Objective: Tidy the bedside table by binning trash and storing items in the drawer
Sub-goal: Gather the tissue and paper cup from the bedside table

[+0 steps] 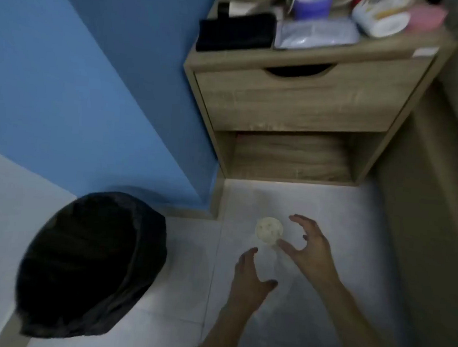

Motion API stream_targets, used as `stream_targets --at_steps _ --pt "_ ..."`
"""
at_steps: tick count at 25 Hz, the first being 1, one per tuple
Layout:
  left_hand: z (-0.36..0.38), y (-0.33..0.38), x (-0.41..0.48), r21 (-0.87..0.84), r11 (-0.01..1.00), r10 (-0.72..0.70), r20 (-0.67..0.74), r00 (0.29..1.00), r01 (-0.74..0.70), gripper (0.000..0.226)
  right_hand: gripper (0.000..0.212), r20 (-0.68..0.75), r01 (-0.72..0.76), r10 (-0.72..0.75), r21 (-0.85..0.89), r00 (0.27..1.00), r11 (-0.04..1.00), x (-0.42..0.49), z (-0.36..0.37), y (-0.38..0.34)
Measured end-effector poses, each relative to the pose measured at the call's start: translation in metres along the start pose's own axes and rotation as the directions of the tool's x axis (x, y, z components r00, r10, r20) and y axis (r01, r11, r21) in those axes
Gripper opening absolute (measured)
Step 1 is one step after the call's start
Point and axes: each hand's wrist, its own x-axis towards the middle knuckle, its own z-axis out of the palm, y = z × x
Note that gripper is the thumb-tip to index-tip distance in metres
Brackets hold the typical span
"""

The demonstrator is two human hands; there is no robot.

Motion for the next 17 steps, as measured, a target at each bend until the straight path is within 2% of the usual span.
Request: stream_targets --at_steps 3,5,7,9,11,13,14,17 --pt "0.043 -0.032 0.043 0.203 0.978 -0.062 0.079 0.995 0.045 0.112 0.08 0.129 0.053 -0.039 -0.104 0.991 0.993 0.029 0.039 0.047" --pt "0.064 -0.051 0.07 0.304 0.949 -0.107 0.072 0.992 0.08 0.118 0.093 0.202 0.065 -0.039 -0.124 0.979 0.99 0.047 0.059 0.065" --pt "0.083 -0.067 0.083 0.366 0.929 -0.067 0.026 0.997 0.053 0.111 0.101 0.226 0.106 -0.075 -0.131 0.971 0.986 0.06 0.074 0.081" --pt "0.093 -0.079 0.094 0.398 0.917 0.01 -0.071 0.997 0.019 0.092 0.102 0.241 0.131 -0.09 -0.161 0.966 0.978 0.069 0.084 0.09" --pt "0.095 -0.084 0.103 0.369 0.929 0.021 -0.098 0.995 0.017 0.065 0.096 0.224 0.138 -0.098 -0.171 0.97 0.975 0.075 0.091 0.102" --pt "0.09 -0.08 0.104 0.246 0.969 0.032 -0.119 0.992 -0.002 0.034 0.091 0.182 0.121 -0.093 -0.152 0.979 0.981 0.073 0.091 0.101" --pt "0.084 -0.075 0.105 0.197 0.98 0.039 -0.139 0.99 -0.011 0.027 0.09 0.151 0.119 -0.098 -0.133 0.984 0.984 0.072 0.087 0.095" --pt "0.058 -0.045 0.108 0.026 0.999 0.029 -0.263 0.964 -0.023 0.034 0.086 0.056 0.174 -0.169 -0.106 0.984 0.979 0.076 0.062 0.062"
